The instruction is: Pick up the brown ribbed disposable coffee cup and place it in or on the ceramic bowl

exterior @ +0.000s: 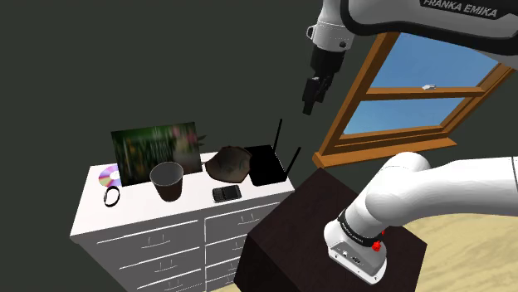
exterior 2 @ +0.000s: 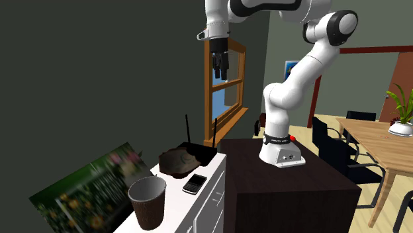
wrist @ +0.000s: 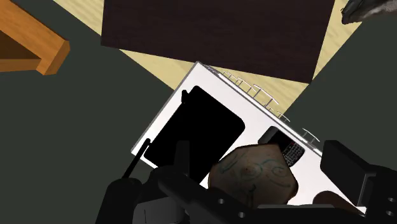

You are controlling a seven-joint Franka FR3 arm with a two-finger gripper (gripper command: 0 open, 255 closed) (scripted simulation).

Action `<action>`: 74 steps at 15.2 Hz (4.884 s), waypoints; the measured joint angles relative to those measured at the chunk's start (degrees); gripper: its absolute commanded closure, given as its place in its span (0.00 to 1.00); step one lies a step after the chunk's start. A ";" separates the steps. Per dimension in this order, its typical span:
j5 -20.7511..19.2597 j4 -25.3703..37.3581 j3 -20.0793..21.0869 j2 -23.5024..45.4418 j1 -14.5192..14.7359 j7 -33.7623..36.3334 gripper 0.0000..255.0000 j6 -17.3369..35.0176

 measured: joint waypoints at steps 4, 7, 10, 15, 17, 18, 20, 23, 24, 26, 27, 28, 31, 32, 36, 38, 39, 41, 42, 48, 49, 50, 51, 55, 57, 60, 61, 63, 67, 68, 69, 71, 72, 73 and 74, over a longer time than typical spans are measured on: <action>1.46 -1.09 1.44 2.05 0.43 1.83 0.00 3.40; 3.70 -3.05 3.85 4.59 1.30 4.76 0.00 8.42; 5.45 -3.74 6.10 8.95 1.88 7.31 0.00 14.12; 7.50 -2.91 9.91 17.61 2.63 11.68 0.00 23.25; 8.11 -2.51 11.29 20.48 3.00 13.41 0.00 26.23; 8.32 -2.50 11.98 21.99 3.16 14.27 0.00 27.99; 8.35 -1.42 13.23 25.59 3.28 15.97 0.00 31.02; 7.75 1.20 15.19 31.88 3.50 19.02 0.00 35.46; 7.24 2.34 15.87 34.46 3.58 20.22 0.00 37.16; 6.06 4.49 16.84 39.06 3.77 22.42 0.00 40.04; 5.56 5.72 17.28 40.79 4.01 23.59 0.00 40.74; 4.68 7.18 17.73 43.33 4.30 25.01 0.00 42.05; 2.33 10.95 18.41 49.42 5.32 28.57 0.00 44.90; 1.37 12.60 18.37 51.68 5.65 29.59 0.00 45.67; -2.47 19.84 17.89 60.69 8.09 34.20 0.00 48.09; -3.84 22.16 17.45 64.19 9.28 35.83 0.00 49.46; -4.23 22.60 17.26 65.17 9.54 36.12 0.00 50.02; -4.78 22.98 16.96 66.52 9.91 36.50 0.00 51.00; -5.05 23.09 16.82 67.15 10.12 36.74 0.00 51.52; -5.98 23.29 16.27 69.36 10.78 37.34 0.00 53.47; -5.99 23.28 16.26 69.40 10.79 37.35 0.00 53.52; -6.00 23.27 16.25 69.41 10.78 37.35 0.00 53.54; -6.00 23.26 16.25 69.41 10.78 37.34 0.00 53.55; -6.00 23.26 16.25 69.41 10.78 37.34 1.00 53.56; -6.00 23.30 16.27 69.35 10.78 37.34 1.00 53.56; -6.00 23.31 16.25 69.37 10.77 37.33 1.00 53.53; -6.00 23.32 16.25 69.37 10.77 37.33 1.00 53.53; -6.01 23.31 16.24 69.37 10.77 37.34 1.00 53.54; -5.37 23.46 16.70 67.80 10.50 37.17 1.00 51.80; -5.11 23.51 16.85 67.21 10.29 36.95 1.00 51.19; -4.95 23.76 16.94 66.85 10.22 36.90 1.00 50.60; -4.51 23.93 17.20 65.81 9.99 36.69 1.00 49.43; -4.28 24.08 17.32 65.30 9.83 36.51 1.00 48.79; -4.09 24.38 17.44 64.83 9.80 36.51 1.00 48.04; -3.87 24.41 17.57 64.27 9.71 36.45 1.00 47.49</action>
